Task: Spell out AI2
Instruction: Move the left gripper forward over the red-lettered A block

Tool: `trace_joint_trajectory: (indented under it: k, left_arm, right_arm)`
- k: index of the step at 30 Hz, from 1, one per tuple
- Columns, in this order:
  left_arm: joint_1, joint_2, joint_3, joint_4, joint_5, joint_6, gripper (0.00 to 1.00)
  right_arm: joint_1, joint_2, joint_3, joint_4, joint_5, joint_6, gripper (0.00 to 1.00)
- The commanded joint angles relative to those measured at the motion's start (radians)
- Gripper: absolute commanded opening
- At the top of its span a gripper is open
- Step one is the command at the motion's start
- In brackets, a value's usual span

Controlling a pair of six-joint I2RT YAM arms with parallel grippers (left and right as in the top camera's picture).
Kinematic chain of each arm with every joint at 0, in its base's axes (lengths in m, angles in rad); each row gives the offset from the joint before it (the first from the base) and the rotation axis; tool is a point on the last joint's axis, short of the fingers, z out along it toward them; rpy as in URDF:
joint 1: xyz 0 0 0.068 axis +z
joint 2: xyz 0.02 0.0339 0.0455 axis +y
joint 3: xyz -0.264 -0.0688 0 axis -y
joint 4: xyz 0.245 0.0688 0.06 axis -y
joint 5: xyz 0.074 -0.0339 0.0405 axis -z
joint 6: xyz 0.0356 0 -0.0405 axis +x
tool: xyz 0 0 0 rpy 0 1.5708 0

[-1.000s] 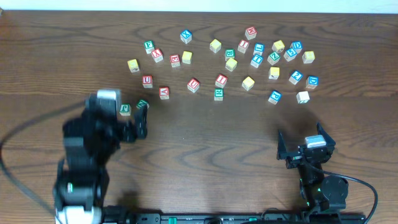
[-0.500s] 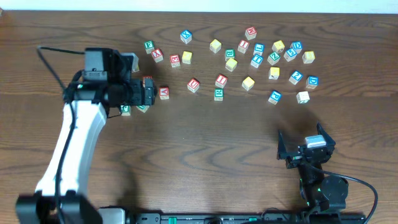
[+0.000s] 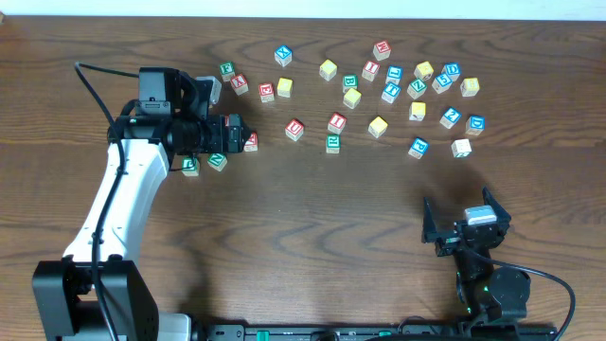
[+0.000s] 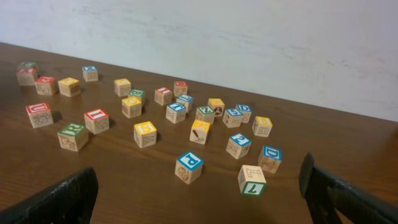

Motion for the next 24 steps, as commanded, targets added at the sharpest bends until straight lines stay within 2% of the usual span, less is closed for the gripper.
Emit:
trace_joint_trajectory:
  k: [1, 10, 18, 24]
  left_arm:
    - [-0.003, -0.003, 0.023, -0.019, -0.148, -0.146, 0.98]
    - [-0.122, -0.003, 0.024, -0.055, -0.328, -0.263, 0.98]
    - [-0.171, -0.002, 0.041, -0.034, -0.334, -0.365, 0.98]
    - [-0.184, 0.040, 0.041, 0.021, -0.375, -0.395, 0.98]
  right_arm:
    - [-0.007, -0.006, -0.002, -0.004, 0.002, 0.018, 0.99]
    - [-0.007, -0.006, -0.002, -0.004, 0.002, 0.018, 0.99]
    - [-0.007, -0.006, -0.002, -0.004, 0.002, 0.018, 0.99]
    - [-0.007, -0.006, -0.002, -0.004, 0.002, 0.018, 0.99]
